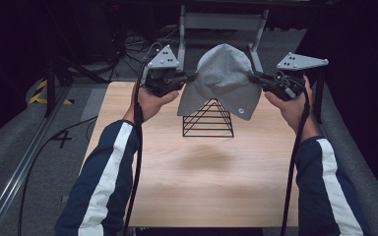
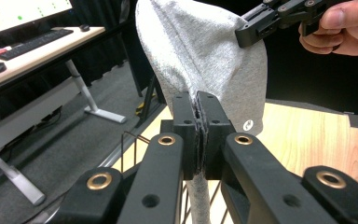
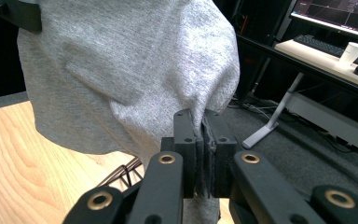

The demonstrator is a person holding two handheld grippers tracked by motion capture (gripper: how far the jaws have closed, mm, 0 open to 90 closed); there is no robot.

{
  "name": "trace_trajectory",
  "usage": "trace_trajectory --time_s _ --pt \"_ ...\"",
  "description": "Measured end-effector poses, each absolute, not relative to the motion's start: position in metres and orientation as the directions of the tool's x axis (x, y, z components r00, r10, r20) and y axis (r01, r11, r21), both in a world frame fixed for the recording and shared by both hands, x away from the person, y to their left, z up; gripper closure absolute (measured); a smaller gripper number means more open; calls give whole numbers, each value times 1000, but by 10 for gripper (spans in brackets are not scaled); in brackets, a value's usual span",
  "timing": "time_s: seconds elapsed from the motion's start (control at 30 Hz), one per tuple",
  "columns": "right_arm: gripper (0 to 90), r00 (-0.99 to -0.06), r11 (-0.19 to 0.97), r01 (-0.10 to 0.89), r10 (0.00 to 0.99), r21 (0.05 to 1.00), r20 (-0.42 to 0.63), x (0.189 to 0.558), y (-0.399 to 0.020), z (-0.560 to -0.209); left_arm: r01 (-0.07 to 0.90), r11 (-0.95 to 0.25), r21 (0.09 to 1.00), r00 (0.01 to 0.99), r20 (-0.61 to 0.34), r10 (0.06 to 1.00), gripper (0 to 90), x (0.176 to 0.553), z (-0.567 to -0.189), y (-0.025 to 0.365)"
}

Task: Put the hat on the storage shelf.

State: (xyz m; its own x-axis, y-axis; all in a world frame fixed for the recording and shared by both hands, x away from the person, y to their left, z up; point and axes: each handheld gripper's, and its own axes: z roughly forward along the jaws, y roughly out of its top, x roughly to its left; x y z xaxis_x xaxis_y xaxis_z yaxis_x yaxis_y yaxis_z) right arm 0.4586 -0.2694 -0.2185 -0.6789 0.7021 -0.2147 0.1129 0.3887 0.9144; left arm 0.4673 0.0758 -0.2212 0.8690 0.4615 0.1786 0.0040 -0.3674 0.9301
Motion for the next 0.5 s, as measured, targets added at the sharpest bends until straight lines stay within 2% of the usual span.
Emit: trace_trajectory --time_s 0.33,0.5 --pt "854 -681 410 159 704 898 -201 469 -268 -245 59 -394 917 857 156 491 875 483 -248 70" --pt "854 -683 415 185 706 891 -187 476 -268 -258 115 -387 915 853 108 510 874 496 -274 68"
